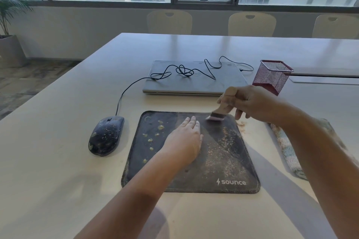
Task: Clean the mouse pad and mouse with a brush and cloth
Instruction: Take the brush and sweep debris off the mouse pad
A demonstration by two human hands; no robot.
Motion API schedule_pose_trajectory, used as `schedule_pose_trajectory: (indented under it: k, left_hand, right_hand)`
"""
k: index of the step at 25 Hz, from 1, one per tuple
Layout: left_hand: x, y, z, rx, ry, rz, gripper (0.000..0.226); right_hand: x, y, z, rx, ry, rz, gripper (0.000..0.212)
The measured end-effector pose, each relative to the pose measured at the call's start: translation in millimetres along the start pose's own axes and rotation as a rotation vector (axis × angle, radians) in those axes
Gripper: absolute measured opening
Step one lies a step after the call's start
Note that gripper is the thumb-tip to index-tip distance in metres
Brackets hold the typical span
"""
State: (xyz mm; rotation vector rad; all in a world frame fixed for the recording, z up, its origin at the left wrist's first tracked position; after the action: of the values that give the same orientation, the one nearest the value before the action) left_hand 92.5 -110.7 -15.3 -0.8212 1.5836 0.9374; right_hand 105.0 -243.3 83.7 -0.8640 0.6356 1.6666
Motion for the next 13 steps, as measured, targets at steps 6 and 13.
schedule_pose_trajectory:
  k: [6,13]
  left_hand:
    - [3,-2,2,-0.002,0.006,-0.008,0.052]
    - [3,-4,3,-0.002,0.034,-0.006,0.051]
  right_hand:
    - [-8,15,-2,0.044,-0.041,0.228,0.063]
    - [0,-5,-12,0.107,-0.149,-0.03,0.033]
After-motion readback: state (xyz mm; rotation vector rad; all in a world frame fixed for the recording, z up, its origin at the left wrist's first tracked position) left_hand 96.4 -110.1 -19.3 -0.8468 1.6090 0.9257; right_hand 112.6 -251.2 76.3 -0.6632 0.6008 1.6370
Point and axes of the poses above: each hand's wrist, its own y-axis away from the middle knuckle, its own x-axis out of the palm, z = x × y, the point moved 7 cm from there along -y, towards the middle knuckle, and after that the axes turned 3 degrees about z, right-handed, at the moved point
